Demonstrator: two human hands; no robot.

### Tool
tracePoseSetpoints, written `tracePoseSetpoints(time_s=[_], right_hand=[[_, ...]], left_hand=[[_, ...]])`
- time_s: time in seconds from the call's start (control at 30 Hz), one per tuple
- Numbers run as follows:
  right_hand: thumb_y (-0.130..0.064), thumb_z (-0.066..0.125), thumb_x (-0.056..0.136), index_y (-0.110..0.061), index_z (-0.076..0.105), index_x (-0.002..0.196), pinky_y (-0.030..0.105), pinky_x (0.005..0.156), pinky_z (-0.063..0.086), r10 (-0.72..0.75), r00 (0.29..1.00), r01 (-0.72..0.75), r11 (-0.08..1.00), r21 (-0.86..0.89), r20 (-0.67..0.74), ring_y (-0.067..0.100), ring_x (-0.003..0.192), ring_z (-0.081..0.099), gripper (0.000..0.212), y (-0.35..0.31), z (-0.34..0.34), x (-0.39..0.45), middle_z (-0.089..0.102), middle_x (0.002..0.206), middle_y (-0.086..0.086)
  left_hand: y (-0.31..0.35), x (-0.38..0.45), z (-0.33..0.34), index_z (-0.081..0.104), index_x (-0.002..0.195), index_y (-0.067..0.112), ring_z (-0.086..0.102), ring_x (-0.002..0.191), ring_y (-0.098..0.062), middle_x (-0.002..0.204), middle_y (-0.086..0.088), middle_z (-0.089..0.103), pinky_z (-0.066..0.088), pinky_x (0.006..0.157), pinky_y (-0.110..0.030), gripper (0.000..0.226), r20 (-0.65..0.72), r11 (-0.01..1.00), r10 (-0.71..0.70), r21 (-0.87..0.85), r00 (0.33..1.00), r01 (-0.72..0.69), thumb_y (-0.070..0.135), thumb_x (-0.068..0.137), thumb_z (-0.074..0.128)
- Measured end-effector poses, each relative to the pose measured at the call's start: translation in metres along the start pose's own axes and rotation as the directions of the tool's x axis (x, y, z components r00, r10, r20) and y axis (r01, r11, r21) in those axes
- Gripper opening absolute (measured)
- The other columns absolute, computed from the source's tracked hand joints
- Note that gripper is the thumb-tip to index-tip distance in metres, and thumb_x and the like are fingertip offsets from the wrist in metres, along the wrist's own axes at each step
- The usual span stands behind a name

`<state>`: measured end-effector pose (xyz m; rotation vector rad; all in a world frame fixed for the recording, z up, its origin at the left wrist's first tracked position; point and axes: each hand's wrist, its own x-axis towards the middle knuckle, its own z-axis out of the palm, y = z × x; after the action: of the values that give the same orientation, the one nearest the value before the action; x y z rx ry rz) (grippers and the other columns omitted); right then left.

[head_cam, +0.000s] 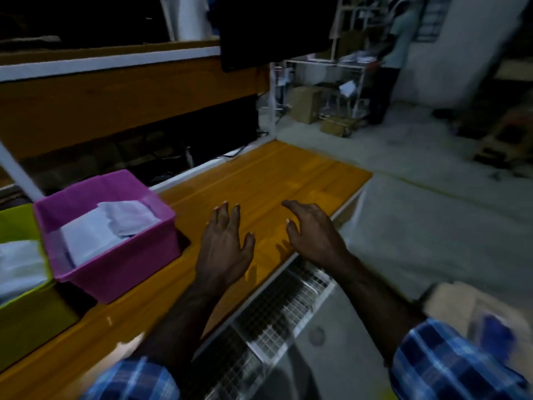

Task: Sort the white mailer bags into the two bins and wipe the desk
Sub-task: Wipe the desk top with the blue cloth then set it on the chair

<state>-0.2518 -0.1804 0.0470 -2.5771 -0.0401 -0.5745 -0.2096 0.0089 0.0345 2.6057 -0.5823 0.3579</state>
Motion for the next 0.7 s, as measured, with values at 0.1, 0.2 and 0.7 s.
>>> tracePoseSetpoints(time_s=[0.1,0.2,0.7], right_hand=[[-0.015,0.053,0.095,-0.013,0.049,0.139,0.033,0.092,0.042,0.079,0.996,-0.08,0.996,-0.033,-0.034,0.026,0.121,0.049,0.044,0.04,-0.027,-0.023,0.057,0.133,0.007],[-0.014,0.054,0.092,-0.015,0.051,0.137,0.032,0.094,0.042,0.167,0.982,-0.172,0.984,-0.055,-0.083,0.026,0.119,0.051,0.045,0.084,-0.052,-0.053,0.06,0.129,0.008],[-0.011,0.052,0.092,-0.013,0.049,0.137,0.029,0.1,0.034,0.561,0.794,-0.596,0.795,-0.118,-0.233,0.028,0.122,0.049,0.046,0.289,-0.186,-0.219,0.058,0.131,0.009]], left_hand=[[0.037,0.002,0.024,0.02,0.151,0.016,0.01,0.146,-0.024,0.159,-0.007,0.013,0.021,0.116,-0.043,0.066,0.055,0.998,0.068,-0.01,0.996,-0.068,0.046,0.096,0.042],[0.084,0.002,0.053,0.021,0.151,0.016,0.013,0.145,-0.027,0.158,-0.009,0.016,0.023,0.115,-0.045,0.069,0.116,0.99,0.137,-0.029,0.984,-0.135,0.052,0.093,0.034],[0.331,-0.014,0.215,0.035,0.145,0.011,0.029,0.139,-0.033,0.15,-0.016,0.035,0.031,0.111,-0.047,0.07,0.329,0.907,0.42,-0.177,0.846,-0.382,0.049,0.086,0.038]])
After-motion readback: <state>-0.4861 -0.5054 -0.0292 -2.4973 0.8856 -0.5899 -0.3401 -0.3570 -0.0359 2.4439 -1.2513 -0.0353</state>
